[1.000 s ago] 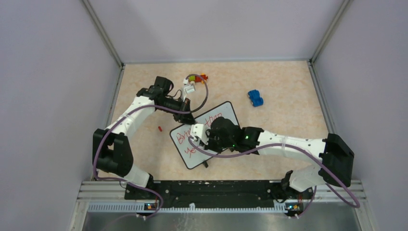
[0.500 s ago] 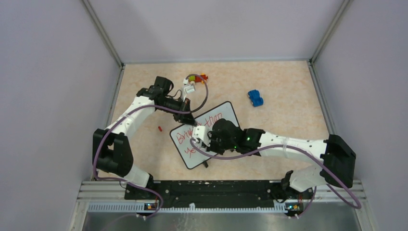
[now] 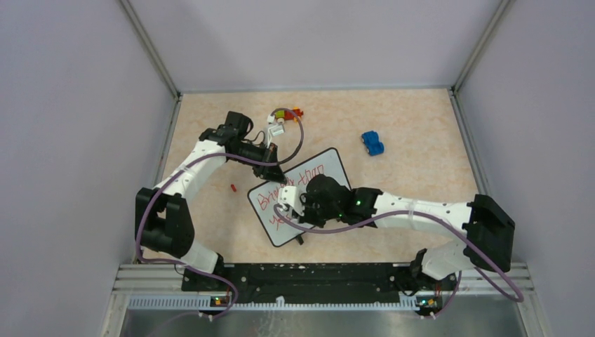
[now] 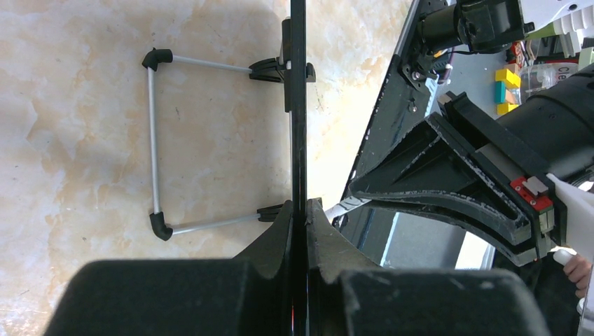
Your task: Write a sentence on the whiteboard
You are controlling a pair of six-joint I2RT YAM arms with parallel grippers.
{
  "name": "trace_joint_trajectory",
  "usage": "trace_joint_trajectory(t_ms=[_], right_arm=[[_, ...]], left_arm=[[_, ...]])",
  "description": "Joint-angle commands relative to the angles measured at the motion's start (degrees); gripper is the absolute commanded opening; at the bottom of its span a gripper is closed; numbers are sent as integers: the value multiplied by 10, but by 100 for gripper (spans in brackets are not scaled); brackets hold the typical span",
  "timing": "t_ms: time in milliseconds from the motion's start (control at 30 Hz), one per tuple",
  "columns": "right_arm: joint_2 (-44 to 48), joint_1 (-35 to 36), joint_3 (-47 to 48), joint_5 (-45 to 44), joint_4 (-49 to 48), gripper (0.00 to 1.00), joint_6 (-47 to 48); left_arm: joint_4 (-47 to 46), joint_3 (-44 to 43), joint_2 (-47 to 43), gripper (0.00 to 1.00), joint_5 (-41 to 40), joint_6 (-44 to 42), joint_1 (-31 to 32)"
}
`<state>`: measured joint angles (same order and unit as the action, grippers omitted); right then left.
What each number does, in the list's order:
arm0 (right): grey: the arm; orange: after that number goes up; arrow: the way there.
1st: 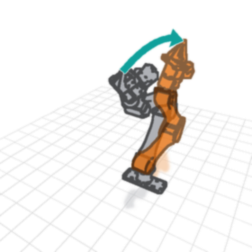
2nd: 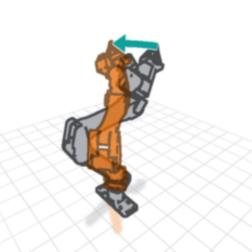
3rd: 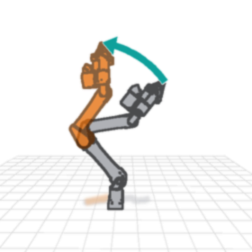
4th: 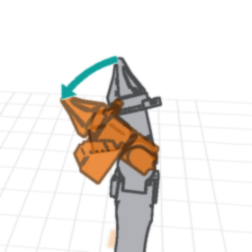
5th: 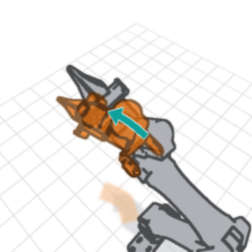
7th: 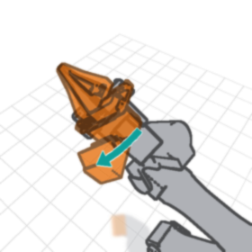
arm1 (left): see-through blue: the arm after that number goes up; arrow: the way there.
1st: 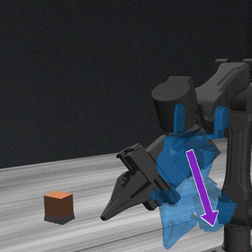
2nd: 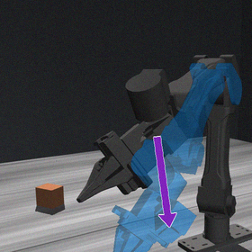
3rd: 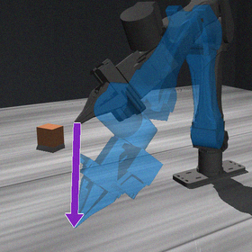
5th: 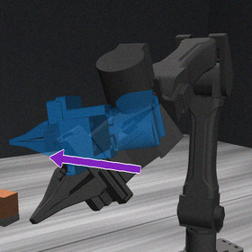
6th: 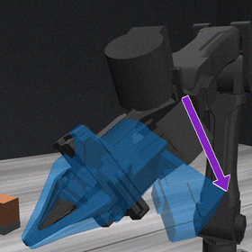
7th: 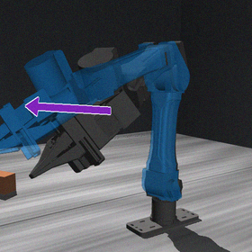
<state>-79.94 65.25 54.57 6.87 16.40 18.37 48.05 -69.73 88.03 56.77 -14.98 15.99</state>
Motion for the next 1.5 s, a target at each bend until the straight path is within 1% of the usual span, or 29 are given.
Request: trace_joint_trajectory(t_ms=[0, 200, 400, 967, 1233, 1467], right_arm=[[-18, 8, 41, -7, -14, 0, 2], [12, 8, 37, 11, -14, 0, -10], [53, -9, 15, 1, -8, 0, -14], [15, -26, 7, -15, -13, 0, -6], [37, -50, -9, -25, 2, 0, -3], [60, -57, -11, -25, 17, 0, 2]], left_arm=[[15, 2, 6, 0, -2, -9, 6], [15, 4, 4, 0, -2, -9, 6], [15, 1, 8, 0, 1, -8, 7], [16, 1, 7, 0, -2, -8, 7], [15, -1, 10, 0, -1, -7, 6], [15, -1, 12, 0, -1, -7, 6]])
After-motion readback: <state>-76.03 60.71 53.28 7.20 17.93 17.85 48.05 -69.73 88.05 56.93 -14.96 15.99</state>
